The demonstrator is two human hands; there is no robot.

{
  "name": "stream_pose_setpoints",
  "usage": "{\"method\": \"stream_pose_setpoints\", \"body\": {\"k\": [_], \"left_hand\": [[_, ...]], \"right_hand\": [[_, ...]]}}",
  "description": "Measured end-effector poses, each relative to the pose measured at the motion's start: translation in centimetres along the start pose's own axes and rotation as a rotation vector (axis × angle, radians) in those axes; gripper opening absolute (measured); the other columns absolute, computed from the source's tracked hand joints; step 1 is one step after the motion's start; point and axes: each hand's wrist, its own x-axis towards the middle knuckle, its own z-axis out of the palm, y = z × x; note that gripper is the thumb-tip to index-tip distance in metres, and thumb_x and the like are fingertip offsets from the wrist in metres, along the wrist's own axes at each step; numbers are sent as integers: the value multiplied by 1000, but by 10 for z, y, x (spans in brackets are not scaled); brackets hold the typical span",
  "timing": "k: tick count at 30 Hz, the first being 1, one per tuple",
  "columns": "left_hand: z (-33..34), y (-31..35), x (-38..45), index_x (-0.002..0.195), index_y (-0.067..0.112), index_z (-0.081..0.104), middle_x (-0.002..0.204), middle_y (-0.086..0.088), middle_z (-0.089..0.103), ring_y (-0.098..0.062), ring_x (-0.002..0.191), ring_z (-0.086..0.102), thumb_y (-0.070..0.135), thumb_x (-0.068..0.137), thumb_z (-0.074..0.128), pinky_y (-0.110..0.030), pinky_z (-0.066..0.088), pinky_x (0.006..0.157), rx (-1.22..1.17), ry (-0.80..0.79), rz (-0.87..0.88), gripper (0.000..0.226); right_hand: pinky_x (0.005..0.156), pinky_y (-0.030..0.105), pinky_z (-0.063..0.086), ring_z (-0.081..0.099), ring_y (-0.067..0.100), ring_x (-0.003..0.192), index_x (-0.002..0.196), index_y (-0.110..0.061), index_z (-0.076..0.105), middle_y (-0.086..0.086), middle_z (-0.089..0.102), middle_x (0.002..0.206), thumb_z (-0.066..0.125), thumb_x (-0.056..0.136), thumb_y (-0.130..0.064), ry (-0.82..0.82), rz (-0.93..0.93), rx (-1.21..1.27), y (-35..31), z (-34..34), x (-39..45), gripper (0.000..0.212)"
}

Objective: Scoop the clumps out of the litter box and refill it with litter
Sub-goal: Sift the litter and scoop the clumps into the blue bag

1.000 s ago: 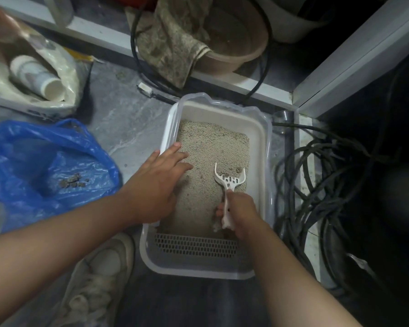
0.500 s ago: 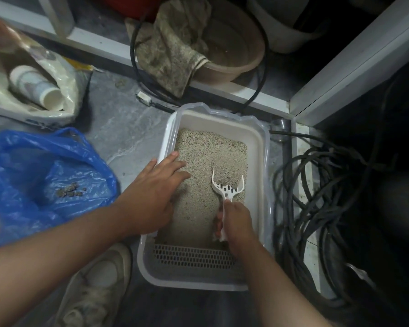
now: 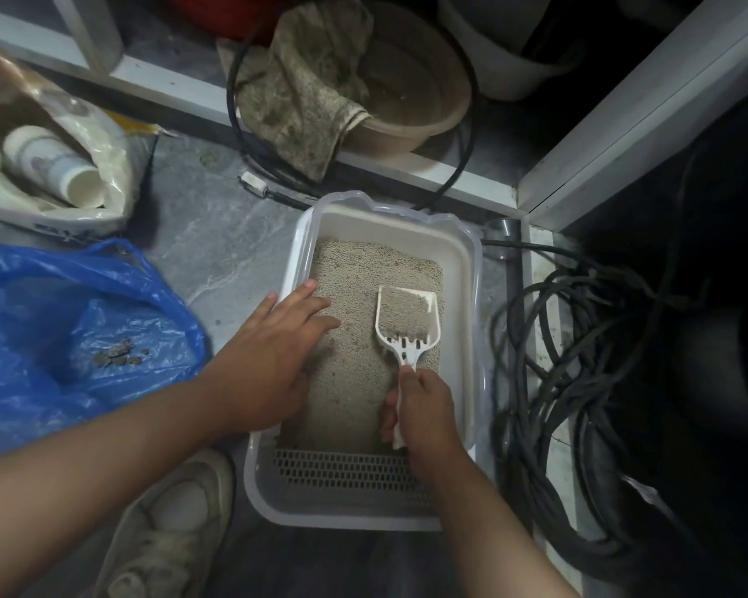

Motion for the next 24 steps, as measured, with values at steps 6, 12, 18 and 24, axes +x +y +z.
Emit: {"method": "stream_pose_setpoints", "body": {"k": [6,12,18,24], "left_hand": [[1,-1,0,147,26,40,162,2,27,-14,156,-3,11,74,58,-49,7,126,-2,6,-8,78],[-1,0,-1,147,25,40,162,1,29,-15,157,-1,10,73,59,-51,10,126,-8,4,-9,77],[-2,-1,-2,148,25,38,163,2,27,-13,156,-3,11,74,62,-51,9,126,2,-6,-16,79],[-3,-1,-2,149,25,38,164,1,26,-13,156,-5,11,74,62,-52,9,126,2,-14,-20,80]], "right_hand": [[38,27,42,46,19,40,89,-2,55,11,55,62,44,106,-27,-13,-41,-16,-2,-1,-2,33],[39,25,41,48,18,42,91,-2,58,10,56,63,43,106,-30,-35,-38,-53,-5,2,-6,35],[39,24,42,49,17,43,89,-5,58,9,58,65,44,106,-29,-36,-26,-71,-4,4,-10,33],[39,23,41,49,18,44,85,-9,57,9,57,64,44,105,-30,-34,-47,-82,-3,5,-12,32]]}}
